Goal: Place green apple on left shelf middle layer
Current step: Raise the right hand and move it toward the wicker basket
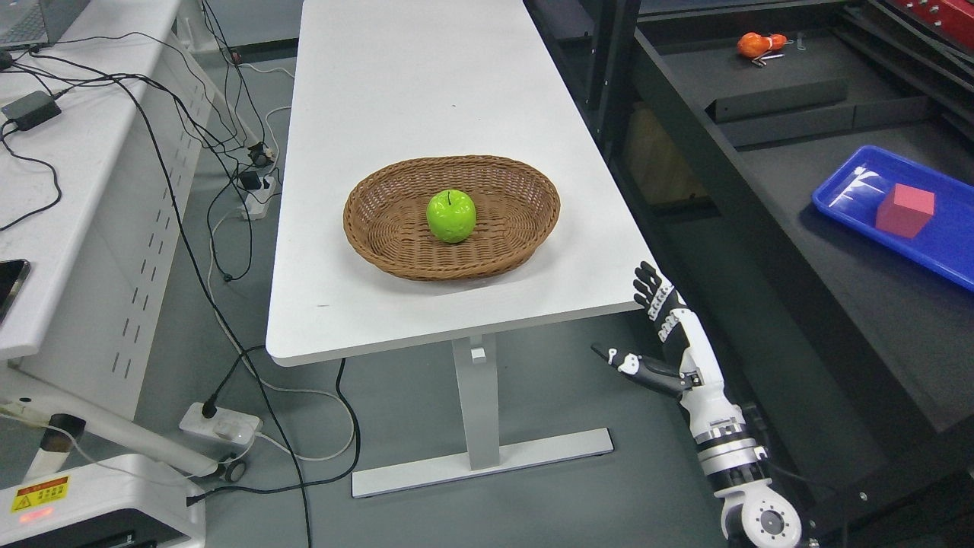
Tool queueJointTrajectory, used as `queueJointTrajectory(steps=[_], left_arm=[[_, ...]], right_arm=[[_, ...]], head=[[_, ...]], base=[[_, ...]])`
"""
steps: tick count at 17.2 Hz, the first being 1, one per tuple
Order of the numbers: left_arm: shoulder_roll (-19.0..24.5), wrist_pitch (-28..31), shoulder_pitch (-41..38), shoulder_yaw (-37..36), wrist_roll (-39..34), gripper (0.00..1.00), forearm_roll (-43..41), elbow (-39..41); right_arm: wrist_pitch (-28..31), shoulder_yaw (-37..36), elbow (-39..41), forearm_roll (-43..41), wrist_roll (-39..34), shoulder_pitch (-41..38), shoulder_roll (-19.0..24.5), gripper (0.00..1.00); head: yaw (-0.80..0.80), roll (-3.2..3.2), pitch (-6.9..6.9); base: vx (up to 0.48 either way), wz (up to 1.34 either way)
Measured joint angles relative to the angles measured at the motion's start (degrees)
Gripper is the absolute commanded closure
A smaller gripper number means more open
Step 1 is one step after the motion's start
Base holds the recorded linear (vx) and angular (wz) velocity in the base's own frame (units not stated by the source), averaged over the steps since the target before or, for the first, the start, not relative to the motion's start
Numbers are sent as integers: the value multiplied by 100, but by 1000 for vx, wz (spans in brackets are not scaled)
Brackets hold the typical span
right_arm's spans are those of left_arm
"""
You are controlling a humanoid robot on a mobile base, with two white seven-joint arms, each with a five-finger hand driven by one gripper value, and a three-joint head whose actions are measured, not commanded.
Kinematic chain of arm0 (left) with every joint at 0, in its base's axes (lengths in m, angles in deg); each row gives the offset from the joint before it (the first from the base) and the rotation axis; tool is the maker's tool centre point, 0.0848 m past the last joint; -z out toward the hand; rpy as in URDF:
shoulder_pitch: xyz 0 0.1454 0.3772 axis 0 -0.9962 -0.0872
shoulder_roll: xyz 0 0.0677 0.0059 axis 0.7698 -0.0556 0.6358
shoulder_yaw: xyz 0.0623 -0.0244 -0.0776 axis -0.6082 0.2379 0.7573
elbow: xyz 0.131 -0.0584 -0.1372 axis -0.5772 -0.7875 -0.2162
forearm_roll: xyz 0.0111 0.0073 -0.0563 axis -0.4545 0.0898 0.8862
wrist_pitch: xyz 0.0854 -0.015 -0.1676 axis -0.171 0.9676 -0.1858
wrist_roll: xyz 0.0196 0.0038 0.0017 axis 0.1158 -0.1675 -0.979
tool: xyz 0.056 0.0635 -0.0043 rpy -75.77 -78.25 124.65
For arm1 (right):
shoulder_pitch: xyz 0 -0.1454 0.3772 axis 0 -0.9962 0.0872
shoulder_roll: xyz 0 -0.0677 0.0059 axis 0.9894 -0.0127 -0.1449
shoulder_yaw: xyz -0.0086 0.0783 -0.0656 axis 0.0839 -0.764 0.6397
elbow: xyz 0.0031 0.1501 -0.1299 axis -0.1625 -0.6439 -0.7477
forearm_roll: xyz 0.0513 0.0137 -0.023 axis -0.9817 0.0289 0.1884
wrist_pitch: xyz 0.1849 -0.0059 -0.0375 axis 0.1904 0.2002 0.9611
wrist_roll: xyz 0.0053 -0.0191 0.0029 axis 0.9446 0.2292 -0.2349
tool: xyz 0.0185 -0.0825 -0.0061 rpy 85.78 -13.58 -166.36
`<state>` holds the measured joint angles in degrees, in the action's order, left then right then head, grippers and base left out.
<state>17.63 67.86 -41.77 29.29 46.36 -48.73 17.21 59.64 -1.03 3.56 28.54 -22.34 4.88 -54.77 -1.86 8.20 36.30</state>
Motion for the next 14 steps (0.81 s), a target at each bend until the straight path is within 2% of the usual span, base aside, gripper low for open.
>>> queueJointTrajectory(steps=[6,9,10,14], left_arm=[[0,0,0,0,2,0,0,0],[0,0,-1,0,3,0,0,0],[0,0,-1,0,2,0,0,0],[0,0,-1,0,3,0,0,1]], right_arm=[[-13,4,24,0,-84,-7,0,0],[-402,8,68,64,-101,14,0,1],[-521,12,91,249,-113,94,-3,1],[-628,20,170,1853,49,389,-189,0]], head=[[0,0,0],[0,0,0],[0,0,0],[0,0,0]], base=[[0,0],[-7,0],[18,-8],[41,-5]])
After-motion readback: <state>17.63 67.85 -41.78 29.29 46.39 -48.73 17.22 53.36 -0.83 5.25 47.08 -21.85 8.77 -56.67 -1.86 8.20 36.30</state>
